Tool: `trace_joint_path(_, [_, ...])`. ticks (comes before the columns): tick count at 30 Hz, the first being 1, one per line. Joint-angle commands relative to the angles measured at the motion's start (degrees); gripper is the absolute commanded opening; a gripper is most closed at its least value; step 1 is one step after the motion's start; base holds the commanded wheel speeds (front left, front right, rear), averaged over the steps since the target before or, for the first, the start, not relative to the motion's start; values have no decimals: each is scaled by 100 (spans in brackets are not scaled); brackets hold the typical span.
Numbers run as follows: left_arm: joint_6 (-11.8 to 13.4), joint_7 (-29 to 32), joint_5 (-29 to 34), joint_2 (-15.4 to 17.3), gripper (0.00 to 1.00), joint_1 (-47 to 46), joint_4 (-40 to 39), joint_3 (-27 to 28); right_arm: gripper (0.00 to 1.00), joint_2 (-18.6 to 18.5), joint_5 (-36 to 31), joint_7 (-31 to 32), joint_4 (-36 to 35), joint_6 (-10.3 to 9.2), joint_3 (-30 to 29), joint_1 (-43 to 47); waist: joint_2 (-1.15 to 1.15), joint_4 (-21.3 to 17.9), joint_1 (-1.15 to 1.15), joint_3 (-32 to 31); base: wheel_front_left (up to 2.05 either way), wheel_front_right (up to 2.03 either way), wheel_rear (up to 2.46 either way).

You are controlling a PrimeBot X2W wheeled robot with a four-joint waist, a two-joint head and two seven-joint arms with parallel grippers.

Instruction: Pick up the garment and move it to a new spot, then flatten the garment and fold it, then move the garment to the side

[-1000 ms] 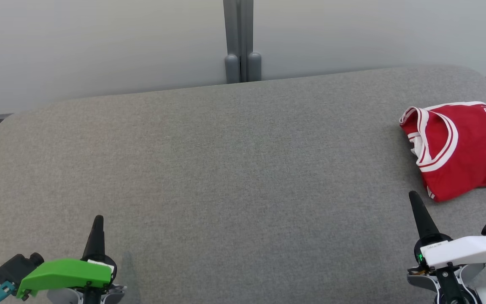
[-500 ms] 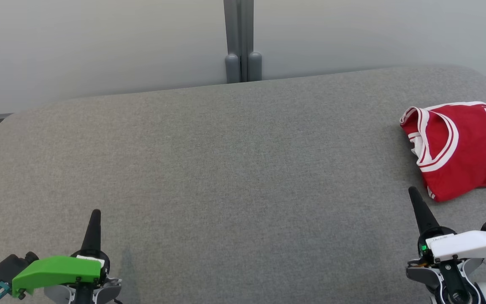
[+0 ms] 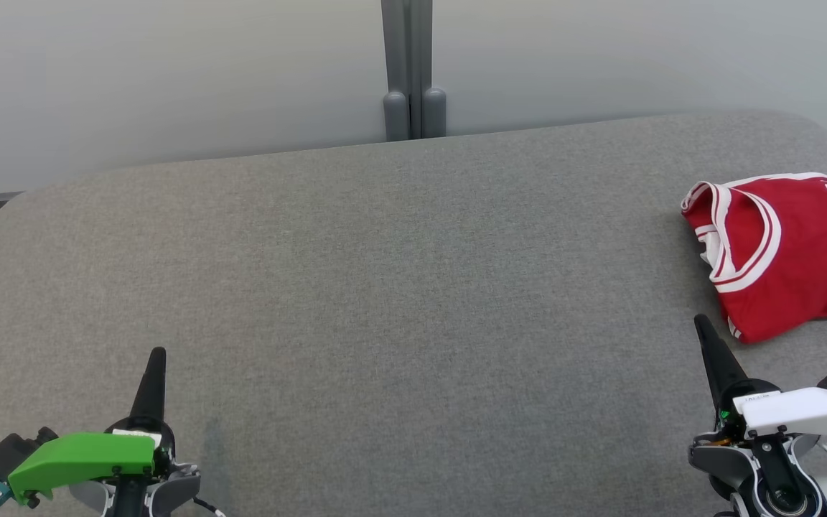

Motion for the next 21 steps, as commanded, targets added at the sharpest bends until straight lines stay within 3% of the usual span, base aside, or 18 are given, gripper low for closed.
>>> trace_joint_path(1, [-49,30,-110,-2,0,-134,-11,64,0,-11,136,32,13,3,-25,-127,0,1,0,0,0,0,0])
trace_joint_path(21, [-222,251,-829,-102,0,-205,17,289,0,29,941,167,249,2,-97,-281,0,9,0,6,0,0,0])
